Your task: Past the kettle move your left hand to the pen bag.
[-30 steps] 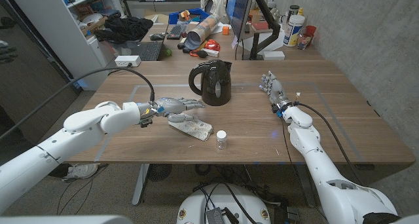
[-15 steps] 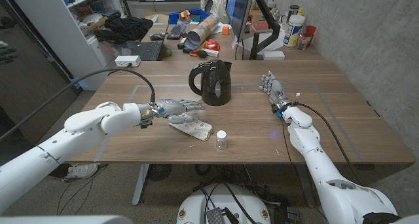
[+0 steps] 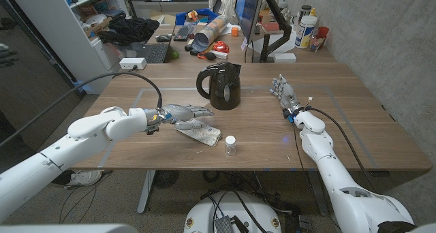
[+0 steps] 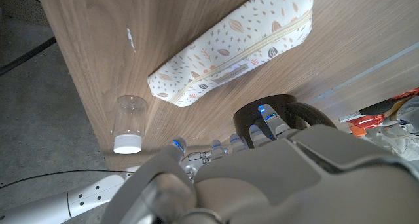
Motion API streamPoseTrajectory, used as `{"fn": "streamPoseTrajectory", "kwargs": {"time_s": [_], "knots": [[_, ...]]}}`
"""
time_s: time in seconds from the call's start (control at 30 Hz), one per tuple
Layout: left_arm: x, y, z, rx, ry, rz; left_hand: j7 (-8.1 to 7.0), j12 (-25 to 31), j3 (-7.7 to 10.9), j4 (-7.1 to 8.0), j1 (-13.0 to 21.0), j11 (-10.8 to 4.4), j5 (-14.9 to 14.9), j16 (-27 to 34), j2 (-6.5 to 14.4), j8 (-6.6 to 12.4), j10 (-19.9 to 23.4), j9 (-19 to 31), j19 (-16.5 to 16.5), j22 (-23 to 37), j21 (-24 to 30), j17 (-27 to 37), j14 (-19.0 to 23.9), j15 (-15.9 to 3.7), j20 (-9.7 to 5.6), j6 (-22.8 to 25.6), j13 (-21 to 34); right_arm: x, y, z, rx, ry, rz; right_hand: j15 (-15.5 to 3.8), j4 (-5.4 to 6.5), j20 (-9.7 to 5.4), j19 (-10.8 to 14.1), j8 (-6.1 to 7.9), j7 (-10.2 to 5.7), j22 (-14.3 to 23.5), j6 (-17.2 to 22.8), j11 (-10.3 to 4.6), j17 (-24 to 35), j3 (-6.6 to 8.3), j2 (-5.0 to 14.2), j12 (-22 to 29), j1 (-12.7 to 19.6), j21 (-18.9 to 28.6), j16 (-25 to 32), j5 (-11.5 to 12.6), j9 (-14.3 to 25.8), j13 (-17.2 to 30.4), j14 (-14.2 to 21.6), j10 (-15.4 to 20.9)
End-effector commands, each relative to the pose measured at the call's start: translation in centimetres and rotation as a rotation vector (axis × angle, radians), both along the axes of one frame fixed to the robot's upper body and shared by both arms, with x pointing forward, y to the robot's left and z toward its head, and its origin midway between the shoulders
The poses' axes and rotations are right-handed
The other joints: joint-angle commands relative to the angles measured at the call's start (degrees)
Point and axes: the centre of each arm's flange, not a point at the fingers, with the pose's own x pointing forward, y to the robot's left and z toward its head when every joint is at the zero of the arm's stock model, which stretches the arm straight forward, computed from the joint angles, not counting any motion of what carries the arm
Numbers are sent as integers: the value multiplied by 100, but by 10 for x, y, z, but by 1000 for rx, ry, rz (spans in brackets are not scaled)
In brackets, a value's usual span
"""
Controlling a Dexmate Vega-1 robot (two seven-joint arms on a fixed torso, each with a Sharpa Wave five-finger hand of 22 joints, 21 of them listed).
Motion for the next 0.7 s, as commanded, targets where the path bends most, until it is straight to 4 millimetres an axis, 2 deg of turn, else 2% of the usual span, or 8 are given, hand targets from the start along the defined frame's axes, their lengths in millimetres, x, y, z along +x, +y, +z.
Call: {"fn": "streamPoseTrajectory", "kwargs": {"time_s": [0.03,0.7], "knots": [[1,0,-4,3,14,1,-20,36,11,-30,41,57,21,46,171,29,-544,19,-1107,10,-6,17,-728,-355,41,-339,19,1,0,-2,2,3,0,28,2,-91,39,35,-13,13,5,-24,4,-28,336,16,50,-14,-13,38,18,30,-17,-12],[2,7,-5,9,22,8,-20,47,35,4,49,62,25,57,225,33,-544,20,-1116,16,-35,23,-732,-343,97,-347,19,0,6,-5,18,-8,4,35,-3,-85,56,30,-9,14,-12,-21,2,-36,332,18,56,-51,-14,42,18,30,-16,-9]]}}
